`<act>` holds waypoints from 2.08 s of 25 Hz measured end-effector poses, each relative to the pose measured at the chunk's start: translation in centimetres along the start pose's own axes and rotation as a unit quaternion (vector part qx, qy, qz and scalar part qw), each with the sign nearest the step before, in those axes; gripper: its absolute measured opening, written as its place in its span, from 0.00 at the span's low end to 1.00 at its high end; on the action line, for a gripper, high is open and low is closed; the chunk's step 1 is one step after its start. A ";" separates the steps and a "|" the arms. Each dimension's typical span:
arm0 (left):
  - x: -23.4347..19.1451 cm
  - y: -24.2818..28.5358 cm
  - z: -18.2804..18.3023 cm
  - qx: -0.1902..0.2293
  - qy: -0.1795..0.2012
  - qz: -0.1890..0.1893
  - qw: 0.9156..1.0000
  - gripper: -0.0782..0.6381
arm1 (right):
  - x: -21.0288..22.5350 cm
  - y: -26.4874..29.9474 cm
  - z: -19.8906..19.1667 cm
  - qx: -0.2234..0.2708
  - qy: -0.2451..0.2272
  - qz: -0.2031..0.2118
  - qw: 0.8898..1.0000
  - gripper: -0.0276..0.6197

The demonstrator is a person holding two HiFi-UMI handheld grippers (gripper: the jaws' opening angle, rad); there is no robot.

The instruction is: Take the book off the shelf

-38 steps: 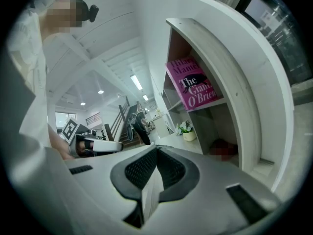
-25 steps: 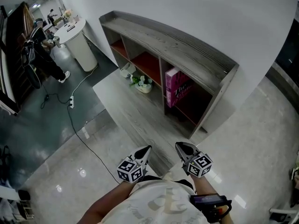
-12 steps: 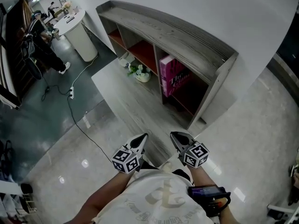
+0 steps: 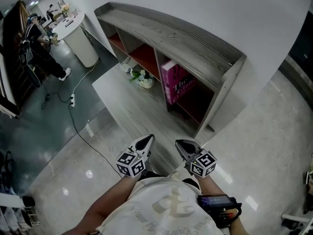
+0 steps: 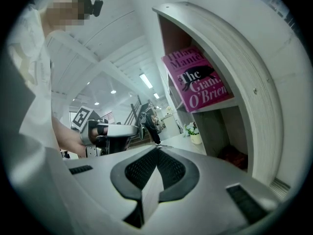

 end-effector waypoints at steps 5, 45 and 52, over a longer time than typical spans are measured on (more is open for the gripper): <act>-0.4 1.3 1.2 0.006 0.009 -0.008 1.000 0.11 | 0.6 0.4 -0.5 -0.005 0.007 -0.008 1.000 0.05; 0.1 11.6 17.9 0.036 0.090 -0.033 0.995 0.51 | 3.7 -0.3 0.0 0.016 0.040 -0.041 0.998 0.05; 0.6 14.0 18.6 0.030 0.098 -0.034 0.994 0.50 | 4.5 -0.3 0.1 0.026 0.048 -0.052 0.997 0.05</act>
Point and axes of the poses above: the fingertips, and each gripper's own axes: y forward along the fingers, x to its right, z out of its top, the point moved 8 cm from there along -y, backward along the fingers, and after that the axes turned 12 degrees about -x, right-handed, at the moved point
